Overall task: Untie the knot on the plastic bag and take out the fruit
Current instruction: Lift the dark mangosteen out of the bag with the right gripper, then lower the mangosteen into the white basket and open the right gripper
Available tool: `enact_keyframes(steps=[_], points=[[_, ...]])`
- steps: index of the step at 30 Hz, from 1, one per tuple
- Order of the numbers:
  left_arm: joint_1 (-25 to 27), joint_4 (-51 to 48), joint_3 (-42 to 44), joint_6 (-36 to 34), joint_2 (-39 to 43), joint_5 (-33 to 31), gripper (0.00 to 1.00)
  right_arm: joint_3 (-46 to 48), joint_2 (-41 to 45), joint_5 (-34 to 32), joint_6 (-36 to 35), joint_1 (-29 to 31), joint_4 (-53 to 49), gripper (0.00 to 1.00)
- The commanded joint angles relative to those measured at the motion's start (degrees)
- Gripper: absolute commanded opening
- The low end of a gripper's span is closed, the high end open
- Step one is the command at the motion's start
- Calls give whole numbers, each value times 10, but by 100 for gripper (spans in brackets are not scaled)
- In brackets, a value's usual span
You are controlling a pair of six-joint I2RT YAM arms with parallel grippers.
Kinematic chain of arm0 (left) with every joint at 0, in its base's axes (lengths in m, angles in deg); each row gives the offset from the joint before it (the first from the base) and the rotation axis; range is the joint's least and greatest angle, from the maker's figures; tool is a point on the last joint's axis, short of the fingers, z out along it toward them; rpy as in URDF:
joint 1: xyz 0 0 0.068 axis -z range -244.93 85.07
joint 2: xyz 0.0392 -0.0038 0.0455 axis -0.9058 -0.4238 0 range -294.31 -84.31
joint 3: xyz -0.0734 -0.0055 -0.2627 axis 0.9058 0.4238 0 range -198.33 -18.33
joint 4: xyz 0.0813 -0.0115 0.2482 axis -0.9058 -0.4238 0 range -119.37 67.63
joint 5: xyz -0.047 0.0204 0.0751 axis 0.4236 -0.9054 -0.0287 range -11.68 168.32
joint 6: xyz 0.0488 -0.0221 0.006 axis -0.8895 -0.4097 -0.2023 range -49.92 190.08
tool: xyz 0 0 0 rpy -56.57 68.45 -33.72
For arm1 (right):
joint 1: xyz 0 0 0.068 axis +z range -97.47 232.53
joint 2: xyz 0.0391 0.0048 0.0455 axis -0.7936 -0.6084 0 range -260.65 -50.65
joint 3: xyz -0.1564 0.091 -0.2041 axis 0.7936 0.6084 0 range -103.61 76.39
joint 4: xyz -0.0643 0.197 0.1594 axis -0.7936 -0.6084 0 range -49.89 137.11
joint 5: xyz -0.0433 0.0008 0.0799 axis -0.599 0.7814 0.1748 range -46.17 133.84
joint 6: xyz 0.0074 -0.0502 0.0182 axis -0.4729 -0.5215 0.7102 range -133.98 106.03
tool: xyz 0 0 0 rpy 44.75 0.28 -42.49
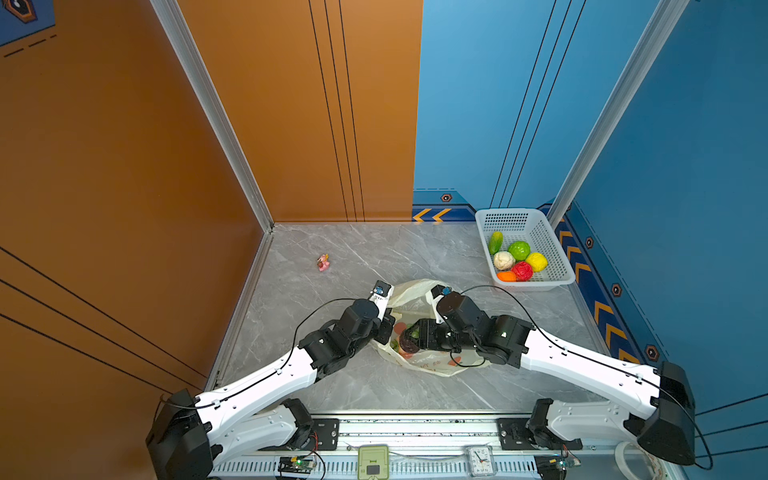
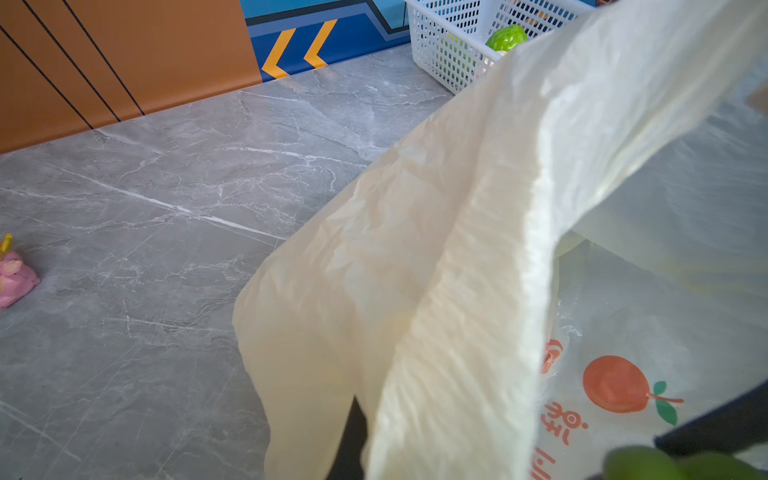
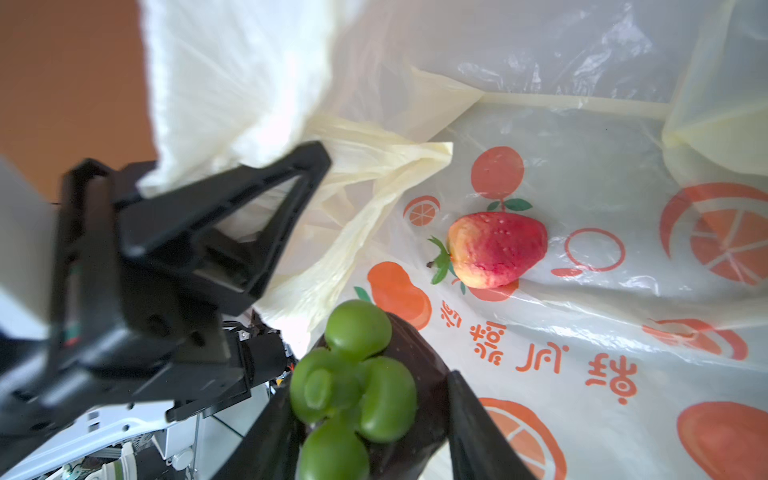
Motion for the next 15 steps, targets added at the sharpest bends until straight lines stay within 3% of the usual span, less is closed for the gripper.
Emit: enact_keyframes(steps=[1, 7, 15], points=[[-7, -13, -33, 11, -12, 14, 0, -38, 14, 24, -21, -10, -36, 46], [-7, -10, -35, 12, -15, 18, 0, -83, 23, 53, -41, -66, -60, 46], [-4, -8, -20, 14, 1, 21, 0, -129, 26, 124, -83, -247, -71, 47]])
